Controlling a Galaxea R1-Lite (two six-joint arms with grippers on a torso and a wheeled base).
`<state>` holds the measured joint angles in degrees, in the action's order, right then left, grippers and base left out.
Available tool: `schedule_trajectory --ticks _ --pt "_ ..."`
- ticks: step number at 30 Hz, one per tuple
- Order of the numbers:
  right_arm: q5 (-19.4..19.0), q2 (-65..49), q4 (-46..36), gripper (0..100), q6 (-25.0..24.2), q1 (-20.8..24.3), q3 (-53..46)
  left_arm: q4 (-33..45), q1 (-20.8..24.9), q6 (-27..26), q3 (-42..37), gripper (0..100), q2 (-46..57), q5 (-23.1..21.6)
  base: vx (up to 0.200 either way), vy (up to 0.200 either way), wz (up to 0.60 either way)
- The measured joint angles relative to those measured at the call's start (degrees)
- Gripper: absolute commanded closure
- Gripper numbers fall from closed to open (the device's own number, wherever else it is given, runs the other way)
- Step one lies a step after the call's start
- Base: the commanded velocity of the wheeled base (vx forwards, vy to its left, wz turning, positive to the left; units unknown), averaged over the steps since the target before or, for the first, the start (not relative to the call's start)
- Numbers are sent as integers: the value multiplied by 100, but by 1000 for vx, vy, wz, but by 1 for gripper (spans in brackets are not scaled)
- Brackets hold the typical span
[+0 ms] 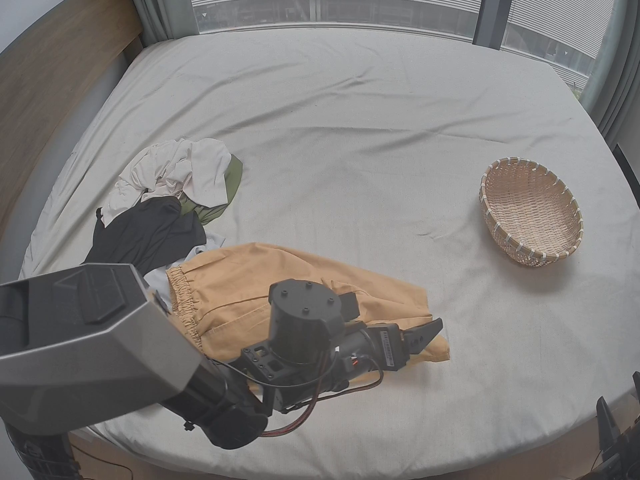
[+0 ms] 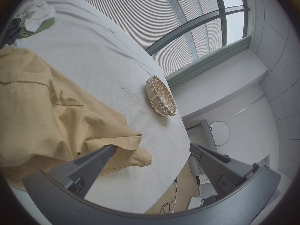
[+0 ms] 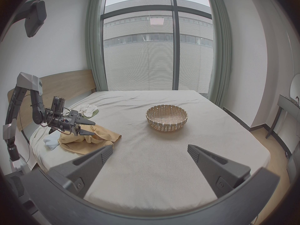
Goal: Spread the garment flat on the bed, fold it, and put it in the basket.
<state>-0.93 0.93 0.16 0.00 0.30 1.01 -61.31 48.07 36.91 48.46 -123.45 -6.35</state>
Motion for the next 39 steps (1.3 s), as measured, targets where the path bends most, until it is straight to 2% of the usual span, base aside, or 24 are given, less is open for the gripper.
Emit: schedule_trajectory --ticks 11,22,27,39 --pt "0 0 0 0 2 2 0 -649 -926 -108 -1031 0 562 -22 0 0 0" --pt "-2 0 0 0 7 2 0 -750 -1954 -178 -1693 0 1161 -363 0 0 0" --pt "0 0 0 0 10 0 0 -1172 -2489 -402 -2192 0 1263 -607 0 0 0" --pt "0 0 0 0 7 -6 0 -1556 -3178 -631 -3273 0 1590 -1048 0 0 0"
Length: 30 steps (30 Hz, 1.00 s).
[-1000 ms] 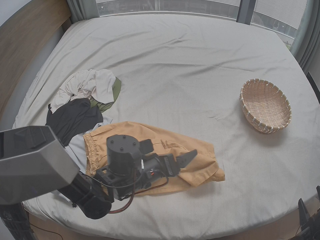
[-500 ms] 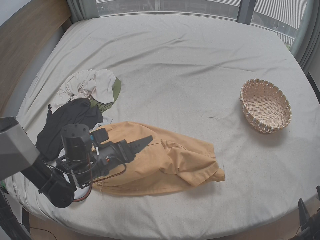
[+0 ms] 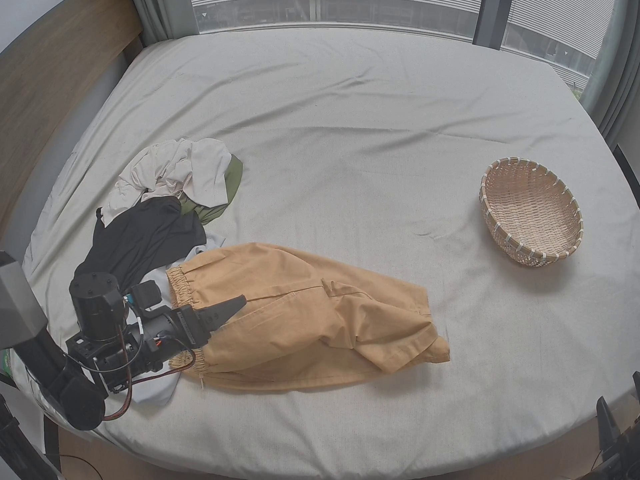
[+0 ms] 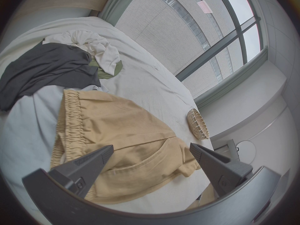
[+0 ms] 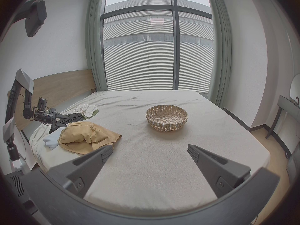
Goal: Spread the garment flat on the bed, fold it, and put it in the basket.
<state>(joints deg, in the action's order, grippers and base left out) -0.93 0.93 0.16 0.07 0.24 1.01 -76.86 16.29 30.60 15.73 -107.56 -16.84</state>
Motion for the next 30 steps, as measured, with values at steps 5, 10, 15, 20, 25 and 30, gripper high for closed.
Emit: schedule_trajectory --ticks 5,10,15,20,25,30 --pt "2 0 0 0 0 0 0 9 -350 -274 -241 0 135 -82 0 0 0" --pt "2 0 0 0 0 0 0 -46 -560 -351 -613 0 196 -293 0 0 0" --pt "4 0 0 0 0 0 0 -245 -703 -411 -928 0 185 -347 0 0 0" --pt "4 0 0 0 0 0 0 -405 -839 -416 -1011 0 67 -380 0 0 0" --pt "4 0 0 0 0 0 0 -774 -902 -416 -1025 0 -208 -394 0 0 0" --pt "4 0 0 0 0 0 0 -1128 -916 -416 -1041 0 -645 -407 0 0 0"
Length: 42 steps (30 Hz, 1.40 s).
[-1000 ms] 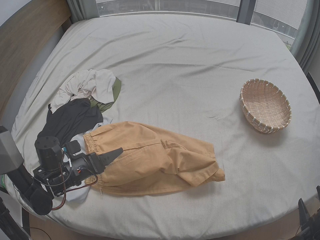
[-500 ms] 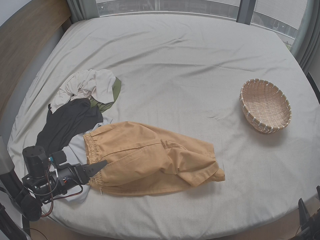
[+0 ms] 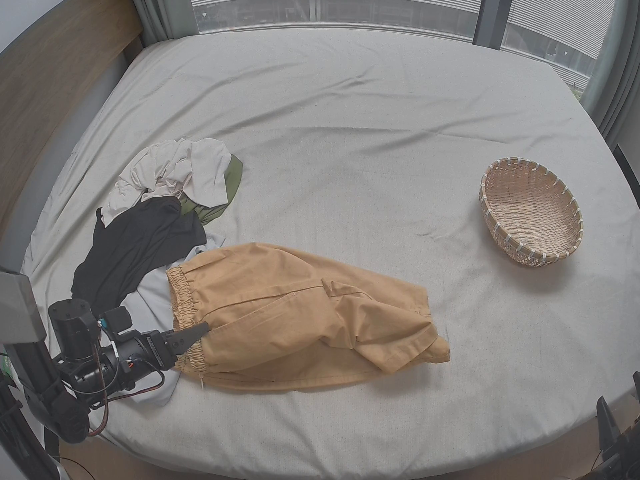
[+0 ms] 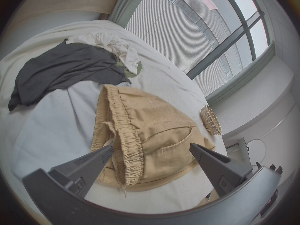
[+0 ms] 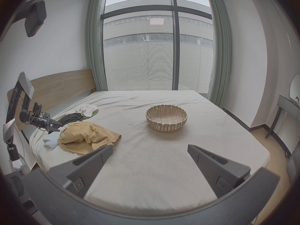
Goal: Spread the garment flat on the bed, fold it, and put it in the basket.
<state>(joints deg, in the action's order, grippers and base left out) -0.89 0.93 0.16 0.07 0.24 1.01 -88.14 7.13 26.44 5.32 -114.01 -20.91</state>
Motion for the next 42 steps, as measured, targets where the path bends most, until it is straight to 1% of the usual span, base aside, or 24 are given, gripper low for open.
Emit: schedule_trajectory --ticks 11,28,42 --pt "0 0 5 0 17 0 0 -57 107 66 27 0 -339 -2 0 0 0" --pt "2 0 2 0 -7 0 0 -62 444 547 -50 0 -182 60 0 0 0" --pt "2 0 0 0 -7 0 0 -60 623 525 -179 0 -29 180 0 0 0"
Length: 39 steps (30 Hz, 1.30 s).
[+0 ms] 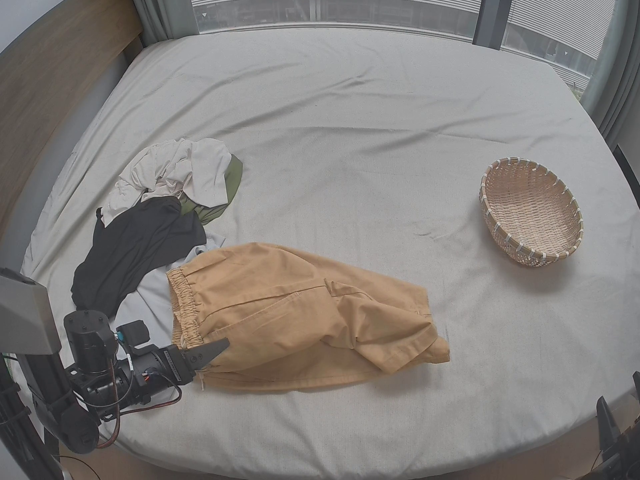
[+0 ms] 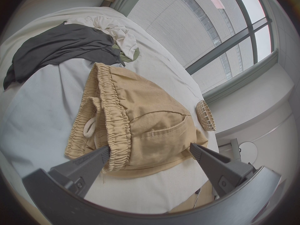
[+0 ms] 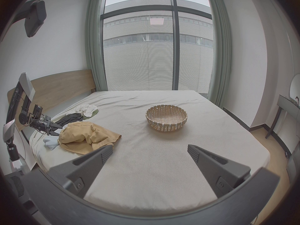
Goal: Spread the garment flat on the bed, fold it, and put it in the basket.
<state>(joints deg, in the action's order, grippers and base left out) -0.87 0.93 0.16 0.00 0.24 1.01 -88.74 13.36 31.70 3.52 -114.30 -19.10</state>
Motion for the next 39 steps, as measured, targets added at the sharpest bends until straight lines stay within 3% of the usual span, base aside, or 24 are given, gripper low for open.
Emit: schedule_trajectory --ticks 8,19,33,39 --pt "0 0 0 0 10 0 0 5 50 43 -15 0 112 17 0 0 0" --pt "0 0 2 0 7 -2 0 9 546 38 352 0 99 249 0 0 0" --pt "0 0 6 0 7 0 0 11 372 68 805 0 -207 304 0 0 0" --pt "0 0 6 0 7 0 0 9 455 407 1097 0 -362 305 0 0 0"
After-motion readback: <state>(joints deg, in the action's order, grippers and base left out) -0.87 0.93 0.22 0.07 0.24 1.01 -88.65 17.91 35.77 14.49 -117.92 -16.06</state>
